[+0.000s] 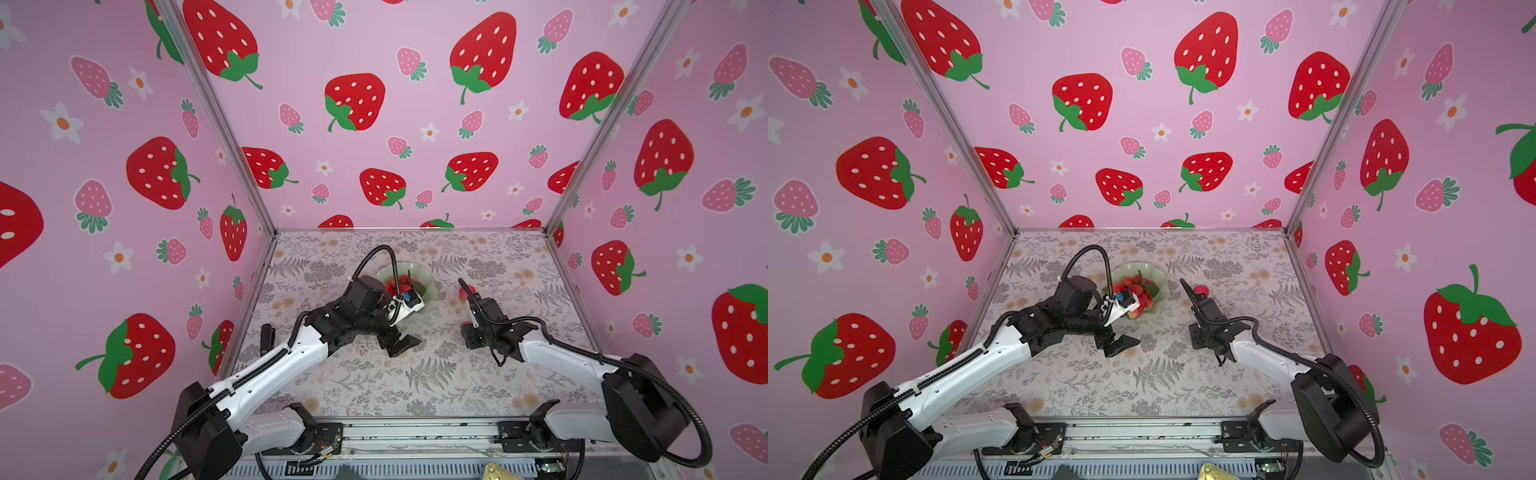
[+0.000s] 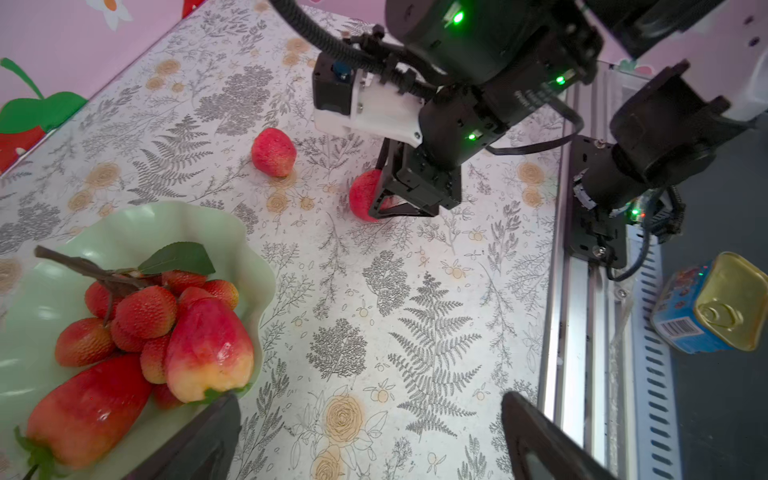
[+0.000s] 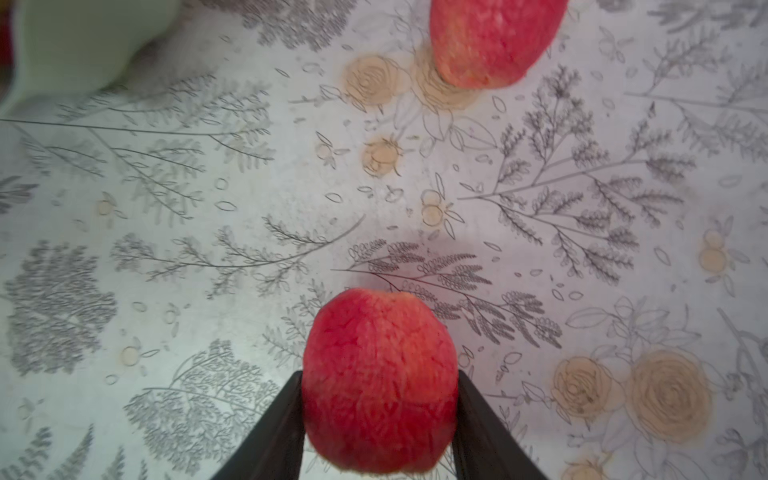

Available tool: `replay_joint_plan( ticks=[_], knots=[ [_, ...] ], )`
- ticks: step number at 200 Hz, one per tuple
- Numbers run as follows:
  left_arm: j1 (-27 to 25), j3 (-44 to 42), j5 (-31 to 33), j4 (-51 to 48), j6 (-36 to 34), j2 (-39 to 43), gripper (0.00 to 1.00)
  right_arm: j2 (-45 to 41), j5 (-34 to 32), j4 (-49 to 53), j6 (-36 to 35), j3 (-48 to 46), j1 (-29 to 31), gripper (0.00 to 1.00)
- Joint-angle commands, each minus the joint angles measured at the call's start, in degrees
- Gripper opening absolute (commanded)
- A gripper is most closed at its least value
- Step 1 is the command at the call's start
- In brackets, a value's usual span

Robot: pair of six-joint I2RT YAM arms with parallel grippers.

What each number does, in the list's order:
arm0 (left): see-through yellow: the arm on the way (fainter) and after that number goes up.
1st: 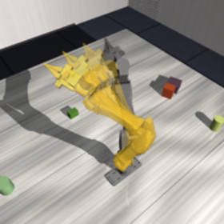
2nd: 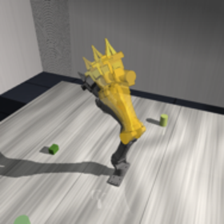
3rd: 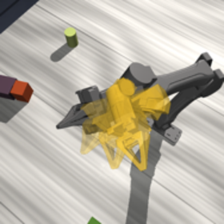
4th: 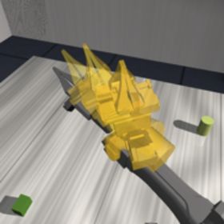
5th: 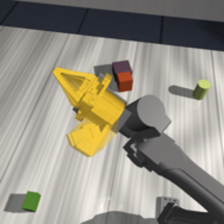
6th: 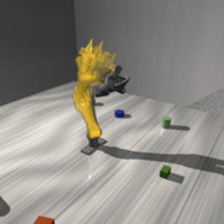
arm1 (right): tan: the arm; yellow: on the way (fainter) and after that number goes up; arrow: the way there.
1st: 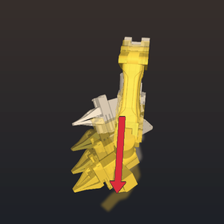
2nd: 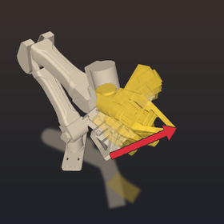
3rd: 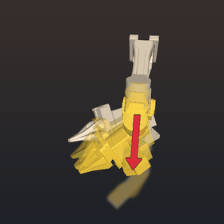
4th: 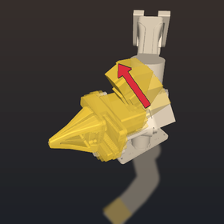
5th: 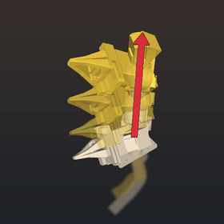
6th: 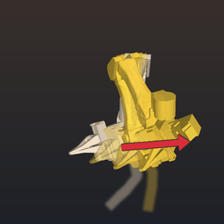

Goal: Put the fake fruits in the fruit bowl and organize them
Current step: 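Grasp the round red fruit with the right gripper and lift it, then lower the round red fruit into the bowl and open the right gripper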

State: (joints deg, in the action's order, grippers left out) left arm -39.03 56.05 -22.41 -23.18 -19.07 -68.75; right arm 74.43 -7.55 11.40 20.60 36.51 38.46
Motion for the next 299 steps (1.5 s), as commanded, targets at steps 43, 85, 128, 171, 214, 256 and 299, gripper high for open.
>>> replay_joint_plan(
  ticks=[43,85,128,171,214,256,299],
  knots=[
    [7.21,2.88,4.97,2.09,4.1,-0.33,0.99,6.56,16.4,-5.65,-14.58,19.28,0.13,0.52],
    [8.35,2.64,6.18,1.78,3.86,1.05,0.99,16.47,17.69,-6.18,-17.87,25.65,0.04,0.52],
    [8.95,2.65,5.98,1.73,4.14,1.51,0.99,20.56,20.51,-8.91,-17.27,26.59,0.03,0.52],
    [9.21,2.75,5.02,1.65,4.44,1.67,0.99,23.33,20.6,-9.72,-17.17,27.47,0.04,0.53],
    [9.37,2.71,4.66,1.72,4.35,1.75,0.99,26.42,19.77,-8.5,-17.87,28.97,0.04,0.53],
    [9.43,2.65,4.35,1.82,4.47,1.69,0.99,26.9,18.82,-8.41,-18.11,28.48,0.04,0.57],
    [9.45,2.66,4.16,1.73,4.26,1.54,0.99,26.02,18.09,-8.27,-18.18,28.48,0.04,0.7]
  ],
)
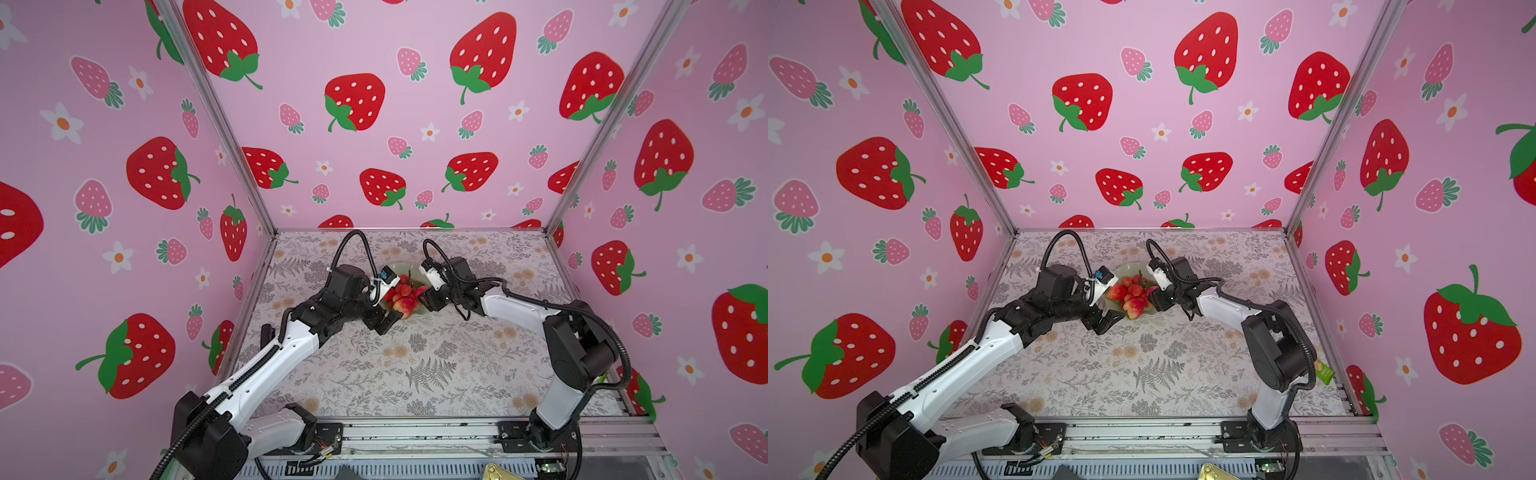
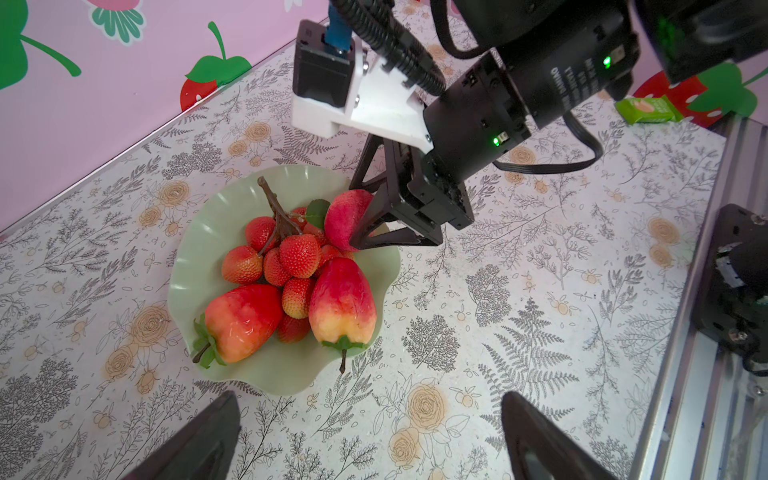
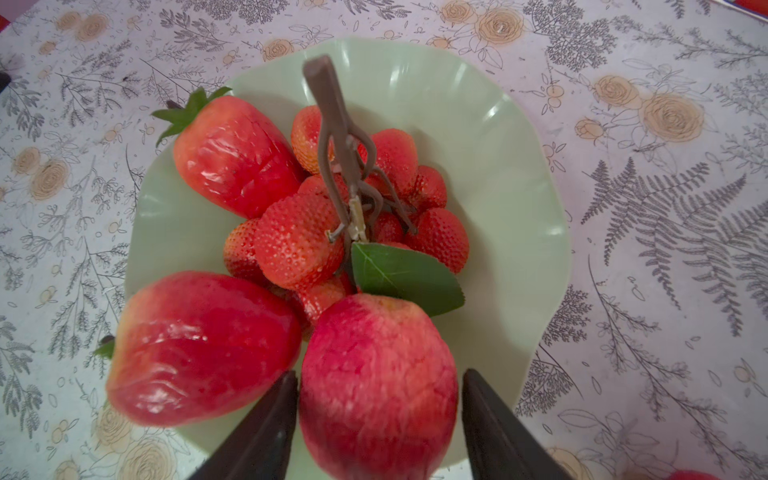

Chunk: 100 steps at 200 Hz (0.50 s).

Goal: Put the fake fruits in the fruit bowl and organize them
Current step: 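Lower the round red fruit into the bowl and open the right gripper, then grasp the second small red fruit on the table with the right gripper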

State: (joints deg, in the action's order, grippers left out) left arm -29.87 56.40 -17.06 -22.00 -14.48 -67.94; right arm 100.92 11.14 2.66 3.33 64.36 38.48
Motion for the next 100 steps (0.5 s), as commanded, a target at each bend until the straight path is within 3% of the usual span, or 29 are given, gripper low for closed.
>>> replay_joint_plan(
  ticks=[1,62,100],
  knots=[
    [0.27,2.31,-1.17,0.6,-0.31,0.76,0.99,-0.56,-0.59,0.54,-0.89,0.66,0.02,0.7],
    [0.3,2.22,-2.92,0.55,-0.37,0.37,0.99,-5.79,-2.99,1.29,-0.28,0.69,-0.74,0.82],
    [0.29,2.24,-5.6,0.89,0.53,-0.6,0.99,-9.31,-5.51,0.8,4.42,-2.14,-5.87,0.86]
  ],
)
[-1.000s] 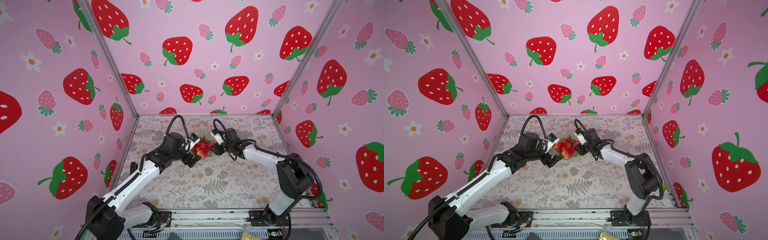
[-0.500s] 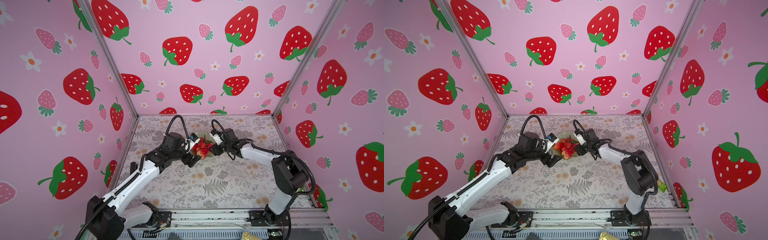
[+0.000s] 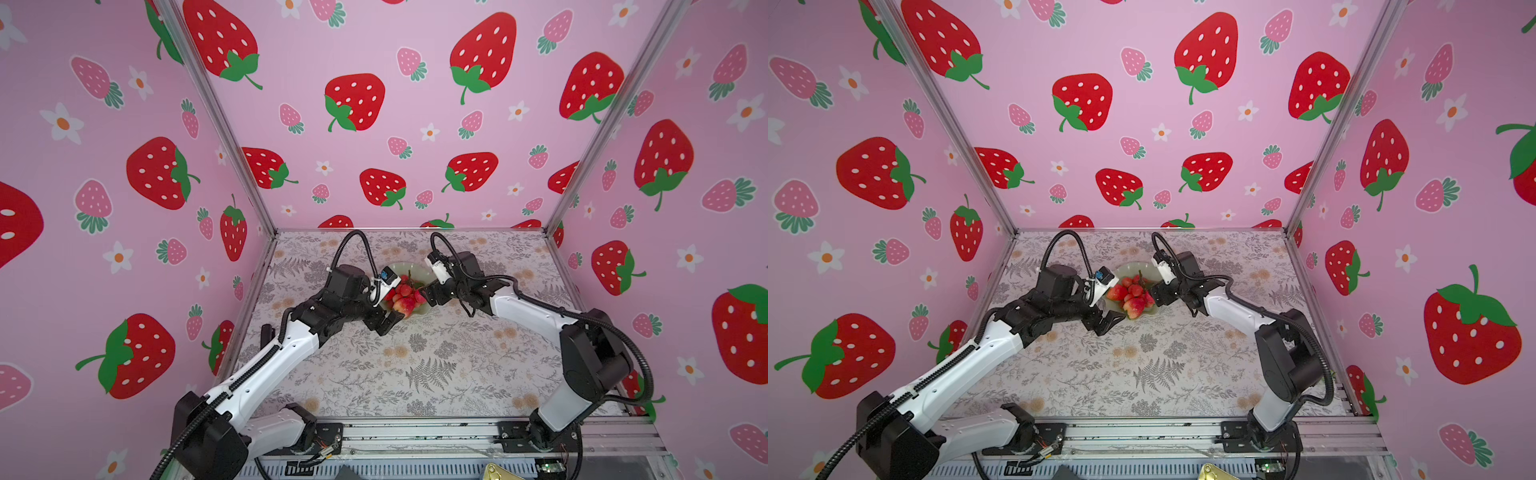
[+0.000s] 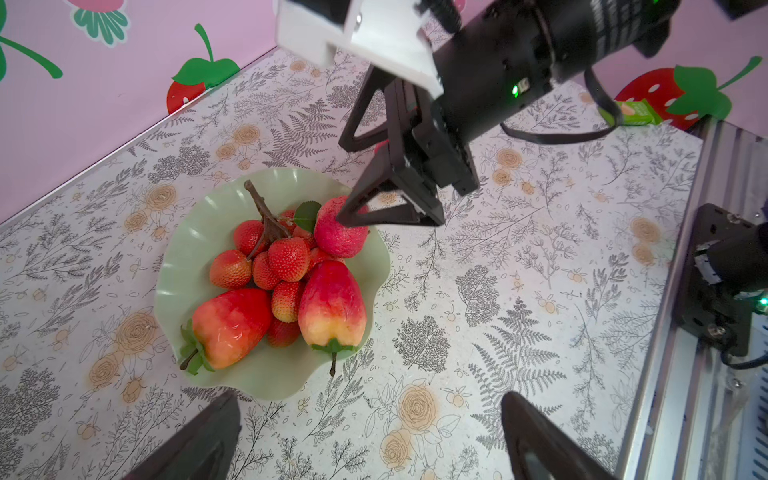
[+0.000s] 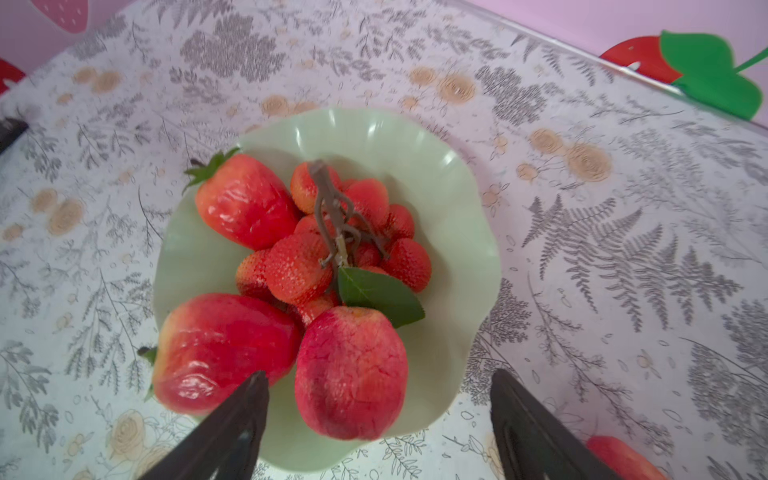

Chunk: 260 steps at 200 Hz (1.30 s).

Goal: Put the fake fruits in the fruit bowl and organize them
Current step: 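Grasp the second small red fruit on the table with the right gripper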

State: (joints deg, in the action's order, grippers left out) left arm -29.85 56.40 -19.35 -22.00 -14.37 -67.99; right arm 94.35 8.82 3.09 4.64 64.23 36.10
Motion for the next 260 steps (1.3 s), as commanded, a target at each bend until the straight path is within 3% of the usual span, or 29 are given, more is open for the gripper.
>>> replay_joint_plan(
  ticks=[1,27,52,170,238,260],
  knots=[
    [0.2,2.23,-3.4,0.94,0.49,-0.61,0.99,-2.75,-3.5,0.35,3.36,-2.09,-3.67,0.86],
    [-0.24,2.12,-2.0,2.03,2.23,-1.35,0.99,-1.96,-11.08,3.55,8.47,-3.55,-8.26,0.87],
    [-0.21,2.46,-0.32,1.56,2.36,-1.63,0.99,-0.34,-13.24,4.27,9.61,-5.05,-11.05,0.87],
    [-0.19,2.38,-2.55,1.52,1.9,-2.15,0.99,7.19,-11.63,3.84,9.94,-4.15,-12.72,0.84],
    [-0.2,2.37,-2.32,1.36,1.63,-2.24,0.99,10.89,-10.55,2.67,9.59,-1.74,-12.8,0.7],
    [-0.21,2.34,-2.27,1.27,1.59,-2.37,0.99,11.38,-10.01,2.4,9.35,-1.34,-12.81,0.6]
  ],
)
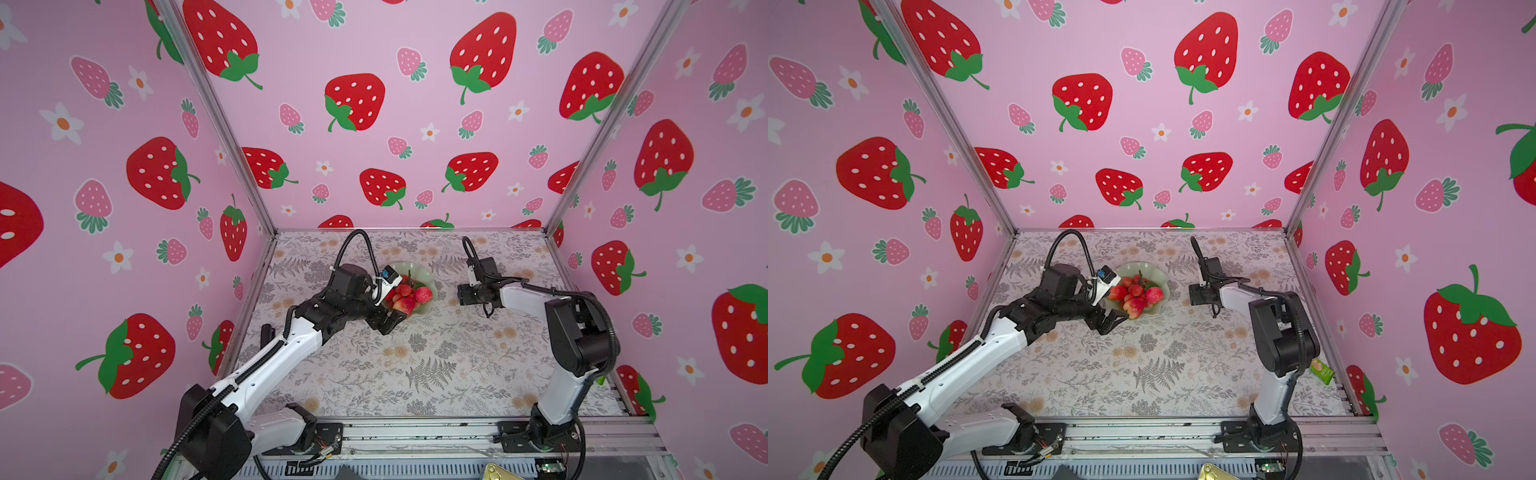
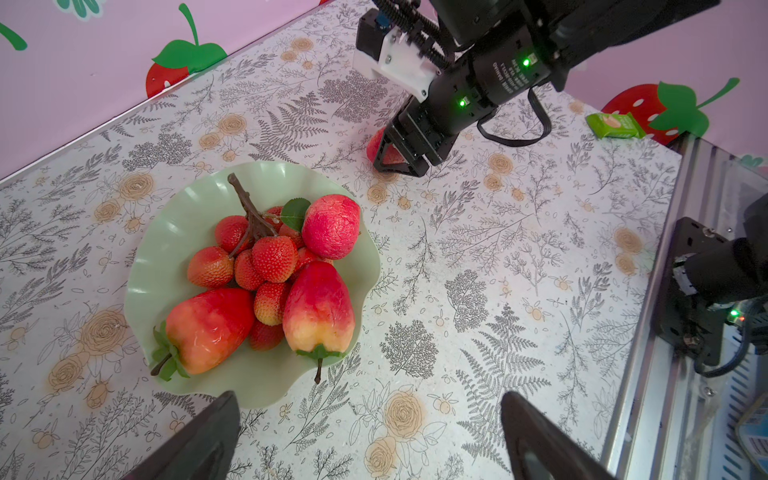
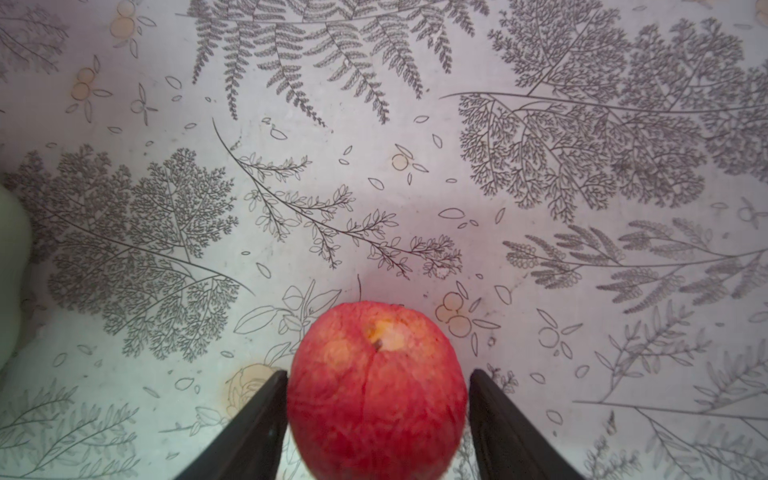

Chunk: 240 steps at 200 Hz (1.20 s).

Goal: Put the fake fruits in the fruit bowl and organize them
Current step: 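Grasp the second small red fruit on the table with the right gripper, then place the small red fruit into the bowl and open the right gripper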

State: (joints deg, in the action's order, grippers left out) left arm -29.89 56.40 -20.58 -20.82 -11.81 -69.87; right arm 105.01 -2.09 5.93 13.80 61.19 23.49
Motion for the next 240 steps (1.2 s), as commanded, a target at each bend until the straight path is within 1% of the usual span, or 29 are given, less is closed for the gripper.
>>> replay_joint_plan(
  ticks=[1,32,47,69,101,134,167,189,240],
  knots=[
    [-0.17,2.33,-1.04,0.08,-0.99,-0.47,0.99,0.72,0.92,-0.46,0.14,1.72,-0.19,0.59],
    [-0.09,2.48,-1.17,0.08,-0.84,-0.8,0.99,-1.02,4.16,-4.07,-1.93,1.57,0.11,0.52],
    [-0.16,2.48,-0.97,0.13,-0.78,-0.89,0.99,-2.13,5.8,-5.56,-2.52,2.39,0.66,0.52],
    [-0.07,2.57,-0.52,0.16,-0.75,-0.97,0.99,-2.11,9.94,-6.47,-3.92,5.86,1.94,0.52],
    [-0.03,2.53,-0.15,0.02,-0.93,-0.84,0.99,-0.24,13.64,-7.43,-5.32,10.92,4.22,0.52],
    [0.09,2.55,0.44,-0.01,-1.11,-0.8,0.99,2.87,17.77,-7.7,-4.32,14.99,5.14,0.52],
    [0.27,2.49,2.91,0.56,-0.15,-0.55,0.99,6.34,19.73,-8.55,-4.75,18.51,7.55,0.52],
    [0.4,2.28,4.43,1.05,0.33,-0.15,0.99,8.33,20.31,-8.73,-4.41,19.74,8.11,0.52],
    [1.14,2.39,3.61,1.22,0.55,0.47,0.99,10.46,21.72,-8.93,-4.69,20.97,9.26,0.52]
  ],
)
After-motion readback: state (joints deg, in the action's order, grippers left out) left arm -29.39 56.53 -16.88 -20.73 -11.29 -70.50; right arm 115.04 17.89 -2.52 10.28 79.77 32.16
